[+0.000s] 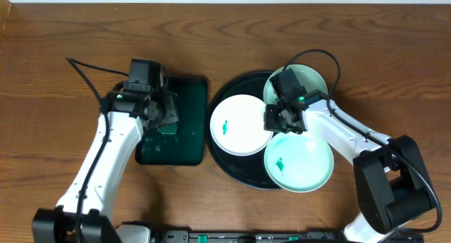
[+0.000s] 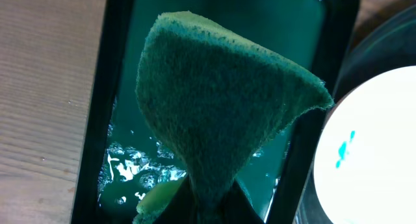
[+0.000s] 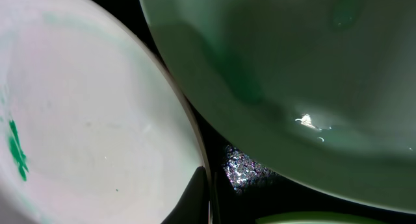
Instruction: Clean dirty plates on tray and stack at the side
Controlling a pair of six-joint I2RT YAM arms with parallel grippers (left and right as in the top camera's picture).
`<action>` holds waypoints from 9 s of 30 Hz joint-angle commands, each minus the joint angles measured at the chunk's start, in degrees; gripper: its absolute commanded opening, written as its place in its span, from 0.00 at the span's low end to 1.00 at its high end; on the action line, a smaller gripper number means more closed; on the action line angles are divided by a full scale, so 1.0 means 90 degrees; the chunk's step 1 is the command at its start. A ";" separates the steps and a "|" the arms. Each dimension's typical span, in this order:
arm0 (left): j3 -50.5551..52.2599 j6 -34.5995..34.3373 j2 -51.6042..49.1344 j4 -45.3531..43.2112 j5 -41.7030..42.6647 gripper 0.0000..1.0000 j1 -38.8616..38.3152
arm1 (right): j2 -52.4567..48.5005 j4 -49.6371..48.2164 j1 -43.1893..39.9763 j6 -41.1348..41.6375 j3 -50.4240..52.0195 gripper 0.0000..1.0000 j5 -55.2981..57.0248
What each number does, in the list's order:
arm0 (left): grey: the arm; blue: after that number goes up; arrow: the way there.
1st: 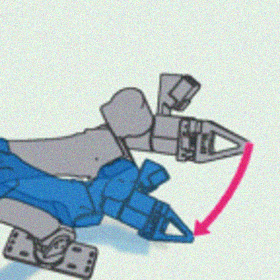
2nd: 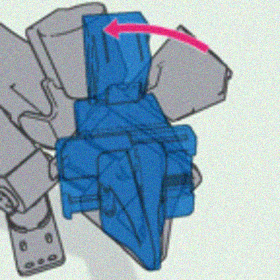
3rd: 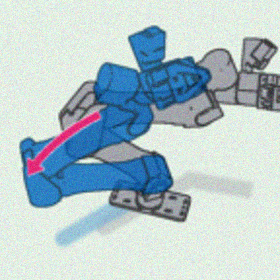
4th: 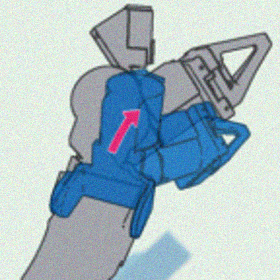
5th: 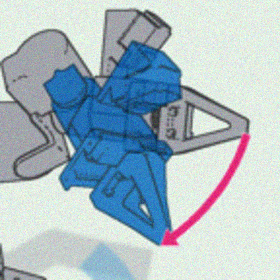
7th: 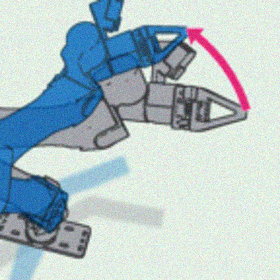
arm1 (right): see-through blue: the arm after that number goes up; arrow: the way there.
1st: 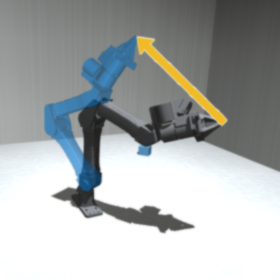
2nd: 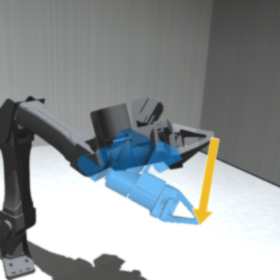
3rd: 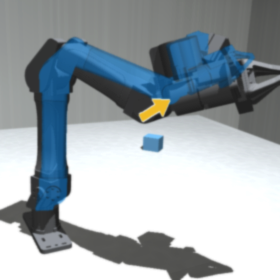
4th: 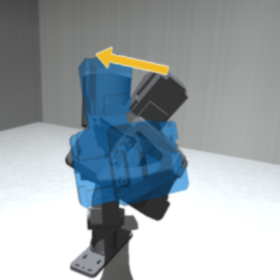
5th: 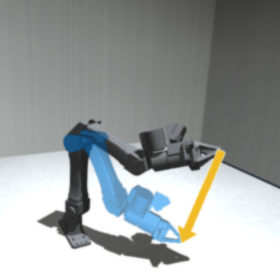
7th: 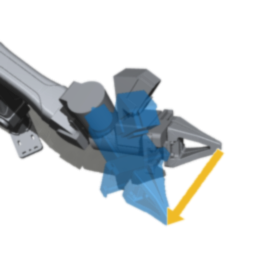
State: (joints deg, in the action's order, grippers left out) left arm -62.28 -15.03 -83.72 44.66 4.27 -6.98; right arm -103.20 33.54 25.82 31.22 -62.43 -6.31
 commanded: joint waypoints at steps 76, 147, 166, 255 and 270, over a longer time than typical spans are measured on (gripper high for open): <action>-0.0675 -0.1746 -0.2118 -0.0712 0.0403 0.07 -0.2263 | -0.0160 -0.0272 0.0226 0.0044 0.0036 0.01 0.0386; -0.0675 -0.2144 -0.3050 -0.0879 0.0151 0.07 -0.2446 | -0.0160 -0.0279 0.0226 0.0044 0.0036 0.01 0.0386; -0.0750 -0.1596 -0.3031 -0.1168 0.2312 0.07 -0.2591 | -0.0160 -0.0316 0.0226 -0.0022 0.0036 0.01 0.0338; -0.0918 -0.1719 -0.2283 -0.0551 0.0155 0.07 -0.2441 | -0.0160 -0.0330 0.0226 -0.0022 0.0036 0.01 0.0313; -0.0867 -0.1739 -0.3189 -0.0780 0.0894 0.07 -0.2441 | -0.0160 -0.0330 0.0226 -0.0022 0.0036 0.01 0.0313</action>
State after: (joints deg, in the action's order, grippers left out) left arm -70.91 -30.20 -109.40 37.10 7.79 -29.04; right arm -103.98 30.94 27.24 30.98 -62.39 -1.67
